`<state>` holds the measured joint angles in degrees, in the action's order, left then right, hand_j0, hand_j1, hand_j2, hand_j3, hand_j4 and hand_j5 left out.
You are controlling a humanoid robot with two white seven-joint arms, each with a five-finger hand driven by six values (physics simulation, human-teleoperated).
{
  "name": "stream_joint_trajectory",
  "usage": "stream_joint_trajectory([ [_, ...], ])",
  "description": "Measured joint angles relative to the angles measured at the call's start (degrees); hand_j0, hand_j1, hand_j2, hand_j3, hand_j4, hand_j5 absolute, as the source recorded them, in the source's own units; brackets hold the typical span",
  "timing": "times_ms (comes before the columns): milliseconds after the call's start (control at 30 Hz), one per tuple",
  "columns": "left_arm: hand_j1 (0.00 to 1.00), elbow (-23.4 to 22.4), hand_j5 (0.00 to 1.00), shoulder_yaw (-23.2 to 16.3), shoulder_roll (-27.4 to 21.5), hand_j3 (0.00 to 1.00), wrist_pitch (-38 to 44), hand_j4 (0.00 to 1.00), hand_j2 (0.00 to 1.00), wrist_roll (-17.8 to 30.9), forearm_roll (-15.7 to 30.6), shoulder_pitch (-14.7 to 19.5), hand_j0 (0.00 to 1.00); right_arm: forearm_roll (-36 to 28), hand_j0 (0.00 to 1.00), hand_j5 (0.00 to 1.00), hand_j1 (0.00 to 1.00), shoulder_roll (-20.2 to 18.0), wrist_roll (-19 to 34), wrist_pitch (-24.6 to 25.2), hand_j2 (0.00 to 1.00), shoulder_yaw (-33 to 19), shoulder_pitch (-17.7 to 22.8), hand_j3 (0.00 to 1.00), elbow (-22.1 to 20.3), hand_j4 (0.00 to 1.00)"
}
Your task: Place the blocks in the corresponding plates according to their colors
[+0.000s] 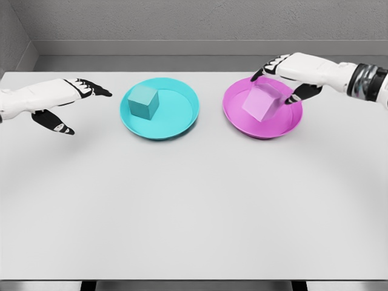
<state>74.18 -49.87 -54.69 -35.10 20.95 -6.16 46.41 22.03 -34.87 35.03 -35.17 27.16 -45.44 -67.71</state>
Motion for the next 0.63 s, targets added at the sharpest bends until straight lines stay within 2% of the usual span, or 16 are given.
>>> stream_joint_trajectory([
  [200, 1.0, -0.08, 1.0, -0.03, 0.06, 1.0, 0.0, 1.0, 1.0, 0.0, -0.02, -0.35, 1.0, 0.23, 1.0, 1.0, 1.0, 0.22, 0.0, 0.0, 1.0, -3.16, -0.18, 1.0, 4.54, 1.0],
  [367, 1.0, -0.2, 1.0, -0.01, 0.07, 1.0, 0.0, 1.0, 1.0, 0.0, -0.09, -0.7, 1.0, 0.51, 1.0, 1.0, 1.0, -0.64, 0.0, 0.0, 1.0, -6.26, 0.62, 1.0, 9.9, 1.0],
  [633, 1.0, -0.25, 1.0, -0.02, 0.07, 1.0, 0.0, 1.0, 1.0, 0.0, -0.11, -0.79, 1.0, 0.59, 1.0, 1.0, 1.0, -1.25, 0.0, 0.0, 1.0, -7.02, 0.53, 1.0, 11.81, 1.0],
])
